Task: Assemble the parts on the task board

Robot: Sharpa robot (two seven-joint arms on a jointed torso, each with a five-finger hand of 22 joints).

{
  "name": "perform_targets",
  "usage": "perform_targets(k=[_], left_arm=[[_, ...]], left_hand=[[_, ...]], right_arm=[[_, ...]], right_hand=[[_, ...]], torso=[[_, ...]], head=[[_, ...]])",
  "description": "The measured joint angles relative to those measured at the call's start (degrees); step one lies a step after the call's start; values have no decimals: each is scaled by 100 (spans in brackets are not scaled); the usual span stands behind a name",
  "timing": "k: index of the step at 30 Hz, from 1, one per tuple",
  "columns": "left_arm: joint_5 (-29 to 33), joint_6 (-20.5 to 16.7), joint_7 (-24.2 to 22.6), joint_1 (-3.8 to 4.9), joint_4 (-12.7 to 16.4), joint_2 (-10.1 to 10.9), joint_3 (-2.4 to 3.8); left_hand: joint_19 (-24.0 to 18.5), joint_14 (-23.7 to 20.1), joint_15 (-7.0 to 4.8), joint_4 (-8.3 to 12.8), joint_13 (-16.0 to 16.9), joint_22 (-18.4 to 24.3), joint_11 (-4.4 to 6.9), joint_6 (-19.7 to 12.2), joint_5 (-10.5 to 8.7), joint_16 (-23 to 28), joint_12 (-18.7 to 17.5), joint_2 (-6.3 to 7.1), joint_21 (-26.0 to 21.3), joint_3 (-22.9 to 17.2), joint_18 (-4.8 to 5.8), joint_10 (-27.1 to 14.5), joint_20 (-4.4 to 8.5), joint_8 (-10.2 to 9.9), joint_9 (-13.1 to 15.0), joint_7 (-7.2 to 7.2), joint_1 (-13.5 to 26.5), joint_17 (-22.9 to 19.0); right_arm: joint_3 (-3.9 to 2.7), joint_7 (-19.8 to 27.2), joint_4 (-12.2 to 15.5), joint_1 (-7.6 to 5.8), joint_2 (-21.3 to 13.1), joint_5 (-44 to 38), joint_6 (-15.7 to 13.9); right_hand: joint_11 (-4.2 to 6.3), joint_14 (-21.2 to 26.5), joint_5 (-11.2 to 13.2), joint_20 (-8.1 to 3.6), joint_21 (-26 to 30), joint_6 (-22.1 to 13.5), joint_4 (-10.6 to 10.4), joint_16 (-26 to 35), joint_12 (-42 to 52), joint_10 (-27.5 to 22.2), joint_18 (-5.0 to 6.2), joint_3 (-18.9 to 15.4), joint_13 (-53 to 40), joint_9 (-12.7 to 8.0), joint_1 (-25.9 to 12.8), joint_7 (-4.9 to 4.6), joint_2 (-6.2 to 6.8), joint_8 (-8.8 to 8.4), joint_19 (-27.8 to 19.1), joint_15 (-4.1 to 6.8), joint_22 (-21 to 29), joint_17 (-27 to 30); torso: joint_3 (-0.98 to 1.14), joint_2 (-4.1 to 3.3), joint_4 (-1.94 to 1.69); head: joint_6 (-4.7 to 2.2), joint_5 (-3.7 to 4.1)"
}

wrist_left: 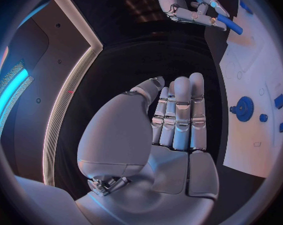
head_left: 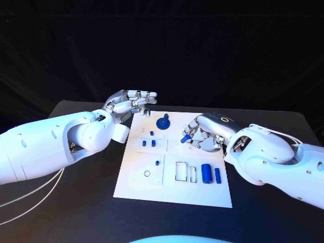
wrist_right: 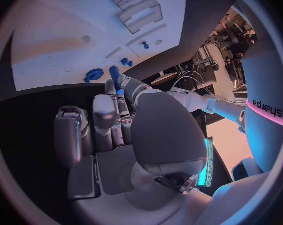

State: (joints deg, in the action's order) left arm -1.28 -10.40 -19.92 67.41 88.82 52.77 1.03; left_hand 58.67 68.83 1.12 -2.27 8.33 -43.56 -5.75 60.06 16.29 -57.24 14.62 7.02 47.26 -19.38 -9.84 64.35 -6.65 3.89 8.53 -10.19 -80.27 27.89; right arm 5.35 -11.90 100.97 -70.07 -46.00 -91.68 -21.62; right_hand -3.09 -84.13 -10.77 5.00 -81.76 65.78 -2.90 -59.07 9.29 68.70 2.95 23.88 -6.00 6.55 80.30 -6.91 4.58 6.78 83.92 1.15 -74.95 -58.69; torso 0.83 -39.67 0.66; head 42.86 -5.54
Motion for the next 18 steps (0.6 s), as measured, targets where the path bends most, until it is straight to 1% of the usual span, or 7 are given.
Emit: perform_targets(k=[5, 8, 11, 18], left_arm=[[-1, 9, 1, 0, -22, -22, 0], [-1, 14, 2, 0, -37, -41, -1], [-2, 18, 2, 0, -42, -51, -1], [-3, 20, 4, -1, -43, -57, -2]], left_hand=[[0, 0, 0, 0, 0, 0, 0, 0, 0, 0, 0, 0, 0, 0, 1, 0, 0, 0, 0, 0, 0, 0], [0, 0, 0, 0, 0, 0, 0, 0, 0, 0, 0, 0, 0, 0, 0, 0, 0, 0, 0, 0, 0, 0], [0, 0, 0, 0, 0, 0, 0, 0, 0, 0, 0, 0, 0, 0, 0, 0, 0, 0, 0, 0, 0, 0], [0, 0, 0, 0, -1, -1, 0, 0, 0, 0, 0, 0, 0, 0, 1, 0, 0, 0, 1, 0, 0, 0]], right_arm=[[-4, 56, 72, 100, 329, 84, -67], [2, 94, 49, 213, 568, 123, -84], [16, 137, -14, 331, 820, 159, -81], [49, 215, -238, 537, 1161, 210, -43]], right_hand=[[0, 0, 0, 0, 0, 0, 6, 0, 0, 0, 1, -7, 0, -1, -9, 0, -8, 0, 0, 0, 0, 0], [-1, 0, 1, 0, 0, 0, 6, 0, -22, 0, 2, -8, 0, -1, -16, 0, -14, 0, 0, 0, 0, 0], [-2, 0, -12, 0, 0, 0, 6, 0, -22, 2, 3, -8, 0, -2, -22, 0, -20, 0, 0, 0, 1, 1], [-10, 0, -33, 0, 0, 0, 6, 0, -22, 9, 3, -9, -1, -3, -48, 0, 3, 0, 0, 0, 1, 6]], torso=[[0, -2, 0], [2, -3, -5], [1, -8, -15], [-4, -13, -9]], head=[[18, -30], [37, -68], [49, -113], [98, -198]])
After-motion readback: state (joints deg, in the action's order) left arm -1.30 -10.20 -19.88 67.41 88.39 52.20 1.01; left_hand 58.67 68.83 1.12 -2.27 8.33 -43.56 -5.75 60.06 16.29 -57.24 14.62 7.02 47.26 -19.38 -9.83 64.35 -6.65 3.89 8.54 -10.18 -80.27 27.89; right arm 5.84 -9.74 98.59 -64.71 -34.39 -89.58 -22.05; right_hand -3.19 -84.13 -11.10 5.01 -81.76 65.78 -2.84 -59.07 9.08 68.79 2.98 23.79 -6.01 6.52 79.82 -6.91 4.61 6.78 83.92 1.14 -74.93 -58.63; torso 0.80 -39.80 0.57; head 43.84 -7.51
